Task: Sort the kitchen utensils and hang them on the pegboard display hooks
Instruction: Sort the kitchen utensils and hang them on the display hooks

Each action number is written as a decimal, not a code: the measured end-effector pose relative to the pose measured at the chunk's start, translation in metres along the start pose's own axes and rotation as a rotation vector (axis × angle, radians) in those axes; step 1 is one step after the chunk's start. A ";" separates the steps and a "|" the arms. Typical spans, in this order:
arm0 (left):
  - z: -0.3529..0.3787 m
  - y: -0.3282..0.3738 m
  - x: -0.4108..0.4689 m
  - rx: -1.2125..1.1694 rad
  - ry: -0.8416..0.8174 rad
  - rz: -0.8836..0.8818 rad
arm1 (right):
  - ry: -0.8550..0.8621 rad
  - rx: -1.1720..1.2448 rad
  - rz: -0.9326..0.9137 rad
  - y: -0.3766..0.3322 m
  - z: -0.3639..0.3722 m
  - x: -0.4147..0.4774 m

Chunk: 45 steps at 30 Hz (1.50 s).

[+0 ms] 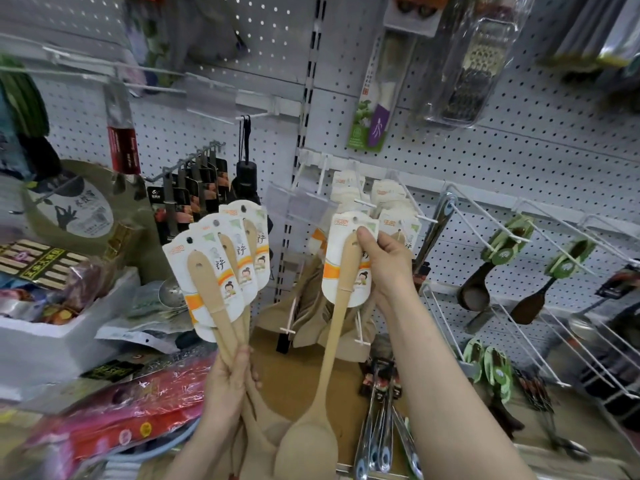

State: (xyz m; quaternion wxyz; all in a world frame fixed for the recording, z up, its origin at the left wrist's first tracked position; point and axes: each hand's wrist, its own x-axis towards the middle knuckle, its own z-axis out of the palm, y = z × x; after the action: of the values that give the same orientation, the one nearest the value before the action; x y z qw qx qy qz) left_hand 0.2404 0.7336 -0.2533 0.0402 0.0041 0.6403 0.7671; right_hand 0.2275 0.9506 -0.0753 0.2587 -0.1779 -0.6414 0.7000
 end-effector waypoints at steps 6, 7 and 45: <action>0.011 0.010 0.015 -0.006 0.030 0.021 | 0.033 -0.050 -0.030 0.008 0.004 0.017; 0.013 0.011 0.019 -0.016 0.032 0.032 | 0.045 -0.060 -0.049 0.008 0.004 0.016; 0.049 0.018 0.000 0.012 -0.290 -0.091 | -0.078 -0.378 -0.285 0.045 0.036 -0.036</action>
State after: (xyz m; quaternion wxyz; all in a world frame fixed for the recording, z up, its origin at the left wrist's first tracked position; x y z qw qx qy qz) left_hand 0.2417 0.7783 -0.2271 0.1668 0.0861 0.6318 0.7520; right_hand 0.2297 0.8980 -0.1185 0.2922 -0.1035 -0.7891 0.5304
